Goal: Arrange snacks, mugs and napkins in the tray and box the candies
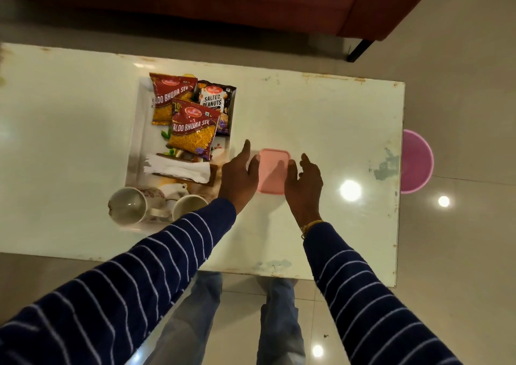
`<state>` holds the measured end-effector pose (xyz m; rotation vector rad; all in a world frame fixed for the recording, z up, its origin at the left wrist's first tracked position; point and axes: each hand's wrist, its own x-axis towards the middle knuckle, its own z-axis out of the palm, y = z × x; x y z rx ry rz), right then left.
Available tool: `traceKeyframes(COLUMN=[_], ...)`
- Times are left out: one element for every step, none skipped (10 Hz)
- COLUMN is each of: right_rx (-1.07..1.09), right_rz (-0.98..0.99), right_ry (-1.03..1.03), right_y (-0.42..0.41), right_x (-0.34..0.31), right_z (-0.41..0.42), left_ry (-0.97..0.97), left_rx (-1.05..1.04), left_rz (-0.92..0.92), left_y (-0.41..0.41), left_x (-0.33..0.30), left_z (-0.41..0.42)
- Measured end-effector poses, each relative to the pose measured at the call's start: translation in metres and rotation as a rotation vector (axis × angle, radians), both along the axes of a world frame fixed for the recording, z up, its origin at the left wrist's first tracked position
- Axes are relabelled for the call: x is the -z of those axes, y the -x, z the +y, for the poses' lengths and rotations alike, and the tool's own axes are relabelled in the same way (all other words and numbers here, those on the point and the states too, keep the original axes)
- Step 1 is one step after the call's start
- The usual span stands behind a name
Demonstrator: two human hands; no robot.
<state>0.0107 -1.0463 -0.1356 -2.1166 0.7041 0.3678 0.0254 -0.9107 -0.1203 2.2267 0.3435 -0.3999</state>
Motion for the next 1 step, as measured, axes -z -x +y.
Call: traceKeyframes(right_rx=[-0.054], right_rz=[-0.063], right_ry=[0.069], right_y=[0.0082], right_x=[-0.0289], right_z=[0.0022], left_ry=[-0.062], left_rx=[0.169], left_rz=[-0.108], left_y=[-0.0003], left_x=[-0.0299], left_z=[0.0165])
